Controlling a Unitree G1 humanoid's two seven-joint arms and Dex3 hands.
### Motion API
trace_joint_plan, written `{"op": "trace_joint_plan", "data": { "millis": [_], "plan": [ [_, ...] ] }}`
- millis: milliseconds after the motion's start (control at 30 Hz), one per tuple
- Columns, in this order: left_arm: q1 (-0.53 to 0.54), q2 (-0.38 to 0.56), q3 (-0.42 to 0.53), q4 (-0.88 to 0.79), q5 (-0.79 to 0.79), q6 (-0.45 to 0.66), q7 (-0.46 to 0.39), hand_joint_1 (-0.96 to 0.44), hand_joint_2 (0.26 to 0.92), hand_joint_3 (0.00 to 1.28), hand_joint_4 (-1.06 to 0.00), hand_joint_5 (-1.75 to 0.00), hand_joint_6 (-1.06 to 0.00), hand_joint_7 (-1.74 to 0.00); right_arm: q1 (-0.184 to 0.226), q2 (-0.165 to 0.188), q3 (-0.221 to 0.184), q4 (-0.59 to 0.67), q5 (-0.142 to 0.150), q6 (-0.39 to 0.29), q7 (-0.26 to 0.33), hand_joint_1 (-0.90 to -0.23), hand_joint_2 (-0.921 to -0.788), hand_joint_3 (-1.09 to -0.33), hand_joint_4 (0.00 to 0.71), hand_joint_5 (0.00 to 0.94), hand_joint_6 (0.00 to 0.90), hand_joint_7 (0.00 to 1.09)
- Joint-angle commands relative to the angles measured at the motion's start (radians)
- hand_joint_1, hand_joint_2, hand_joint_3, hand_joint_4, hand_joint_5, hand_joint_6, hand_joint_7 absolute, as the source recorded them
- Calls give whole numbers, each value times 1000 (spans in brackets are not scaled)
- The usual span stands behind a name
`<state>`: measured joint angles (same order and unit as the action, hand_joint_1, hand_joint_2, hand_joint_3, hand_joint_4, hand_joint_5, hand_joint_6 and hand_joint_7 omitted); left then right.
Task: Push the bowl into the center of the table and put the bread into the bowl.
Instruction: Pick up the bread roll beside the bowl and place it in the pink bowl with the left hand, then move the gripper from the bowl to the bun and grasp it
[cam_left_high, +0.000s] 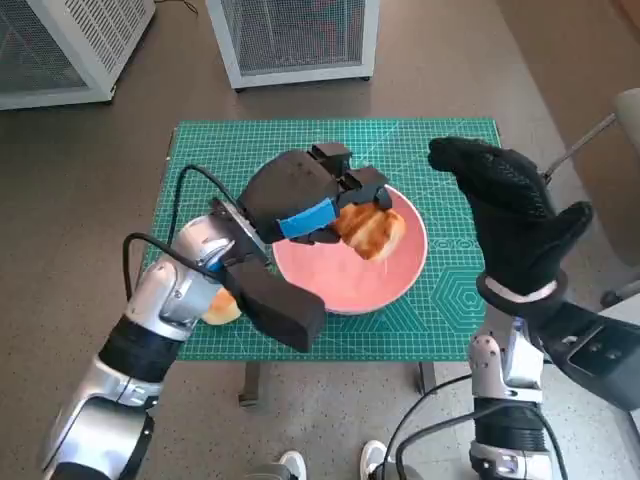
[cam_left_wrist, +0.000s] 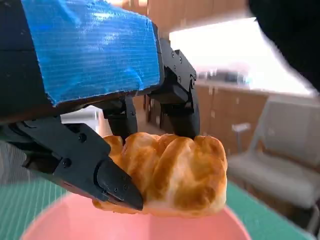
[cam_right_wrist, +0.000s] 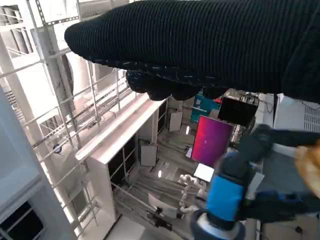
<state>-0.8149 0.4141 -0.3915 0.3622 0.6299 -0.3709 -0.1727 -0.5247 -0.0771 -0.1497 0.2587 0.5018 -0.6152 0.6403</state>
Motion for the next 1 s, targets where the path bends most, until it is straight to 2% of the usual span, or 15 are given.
{"op": "trace_joint_plan", "data": {
  "millis": [33,67,167,367,733,1000],
  "plan": [
    [-5,23,-19,-8,61,13,-9,-197,865,48,-146,-208,-165,-500,30,-7,-1,-12,-17,18,-12,-451,-921,-396,283,0,148,474],
    [-3,27,-22,-13,73,16,-8,-266,865,41,-104,-133,-118,-453,31,-7,-2,-14,-19,18,-14,-450,-921,-396,282,0,147,475],
    [6,37,-25,-34,105,30,-10,-390,870,32,-42,-44,-64,-396,32,-8,-2,-19,-24,22,-20,-446,-921,-397,282,0,146,476],
    [24,51,-19,-42,105,38,-32,-538,880,23,-4,-4,-14,-354,34,-4,-1,-25,-36,26,-32,-444,-921,-398,277,0,145,480],
    [81,104,40,-143,34,65,-127,-560,876,12,1,1,-13,-336,38,11,4,-12,-47,8,-36,-449,-921,-399,275,0,142,486],
    [147,161,125,-255,-57,82,-197,-538,853,2,1,1,-45,-277,37,19,5,24,-39,-12,-21,-451,-921,-402,274,0,139,491]
  ]
}}
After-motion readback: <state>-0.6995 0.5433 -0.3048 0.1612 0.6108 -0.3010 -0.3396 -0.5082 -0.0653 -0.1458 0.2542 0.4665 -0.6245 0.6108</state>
